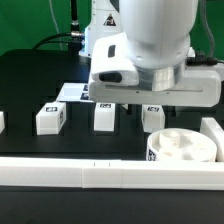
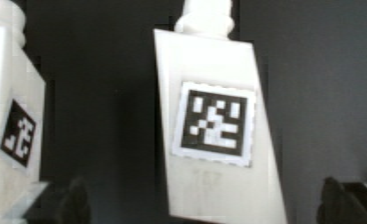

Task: Assemble stool

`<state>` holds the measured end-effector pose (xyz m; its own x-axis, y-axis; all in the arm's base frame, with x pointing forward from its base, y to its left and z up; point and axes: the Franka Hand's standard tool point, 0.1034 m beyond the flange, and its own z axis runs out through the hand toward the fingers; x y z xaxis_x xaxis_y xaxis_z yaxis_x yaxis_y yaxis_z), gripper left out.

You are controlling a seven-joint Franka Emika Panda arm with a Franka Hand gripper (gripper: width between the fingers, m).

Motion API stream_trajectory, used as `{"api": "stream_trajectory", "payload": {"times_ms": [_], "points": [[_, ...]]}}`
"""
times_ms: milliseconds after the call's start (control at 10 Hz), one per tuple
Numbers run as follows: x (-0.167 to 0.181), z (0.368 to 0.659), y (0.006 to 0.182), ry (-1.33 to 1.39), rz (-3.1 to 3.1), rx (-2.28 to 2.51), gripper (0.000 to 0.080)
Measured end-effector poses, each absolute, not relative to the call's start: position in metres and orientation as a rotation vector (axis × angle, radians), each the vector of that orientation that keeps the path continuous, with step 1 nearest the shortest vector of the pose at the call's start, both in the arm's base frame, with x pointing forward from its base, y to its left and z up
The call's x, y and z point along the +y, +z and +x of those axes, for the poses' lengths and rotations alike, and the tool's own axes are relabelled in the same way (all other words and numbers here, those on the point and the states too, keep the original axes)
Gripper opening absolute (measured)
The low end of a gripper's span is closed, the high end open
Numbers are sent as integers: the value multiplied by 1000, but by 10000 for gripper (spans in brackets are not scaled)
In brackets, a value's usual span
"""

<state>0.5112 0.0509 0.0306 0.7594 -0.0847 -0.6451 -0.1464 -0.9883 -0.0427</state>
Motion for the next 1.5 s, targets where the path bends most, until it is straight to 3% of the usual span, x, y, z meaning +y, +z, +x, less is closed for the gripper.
{"api": "stream_trajectory", "payload": {"times_ms": [500,700,800,900,1100,1200,1500], "points": [[56,502,19,1427,-2691,136,649],[58,503,14,1404,-2704,134,389],[58,502,13,1408,-2702,133,389],[58,502,13,1408,-2703,132,324],[59,503,15,1406,-2704,129,324],[60,507,26,1396,-2707,120,324],[63,525,85,1319,-2722,108,324]]}}
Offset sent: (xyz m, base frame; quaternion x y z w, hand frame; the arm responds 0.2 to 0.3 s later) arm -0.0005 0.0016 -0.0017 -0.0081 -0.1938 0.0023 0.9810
